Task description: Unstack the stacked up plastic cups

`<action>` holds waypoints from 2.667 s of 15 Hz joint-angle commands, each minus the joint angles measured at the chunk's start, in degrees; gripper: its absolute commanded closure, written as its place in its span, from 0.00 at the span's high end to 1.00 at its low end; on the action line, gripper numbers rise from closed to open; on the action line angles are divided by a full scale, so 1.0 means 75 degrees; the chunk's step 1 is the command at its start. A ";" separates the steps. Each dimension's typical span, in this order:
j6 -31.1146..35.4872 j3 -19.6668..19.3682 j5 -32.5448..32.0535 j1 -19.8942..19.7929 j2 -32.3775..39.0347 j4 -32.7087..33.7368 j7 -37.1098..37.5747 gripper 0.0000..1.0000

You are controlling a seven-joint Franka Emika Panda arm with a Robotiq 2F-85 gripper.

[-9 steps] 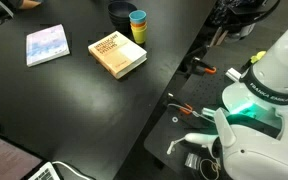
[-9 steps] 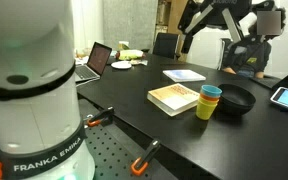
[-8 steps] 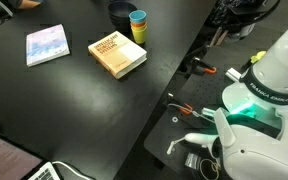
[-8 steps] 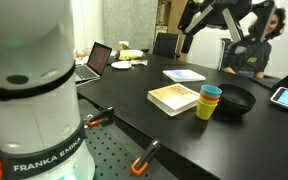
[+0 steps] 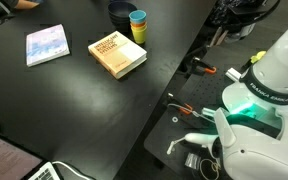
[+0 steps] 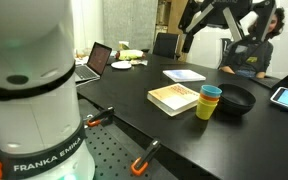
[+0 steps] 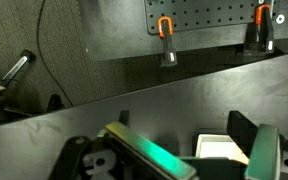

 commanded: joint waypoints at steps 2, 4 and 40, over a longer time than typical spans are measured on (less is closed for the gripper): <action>-0.0296 0.0311 -0.0224 0.0014 0.0237 0.0408 0.0153 1.00; -0.0147 0.0682 -0.0577 0.0096 0.0907 0.0841 0.0455 1.00; 0.4362 0.1096 -0.0092 0.0819 0.7992 0.4710 0.1970 0.75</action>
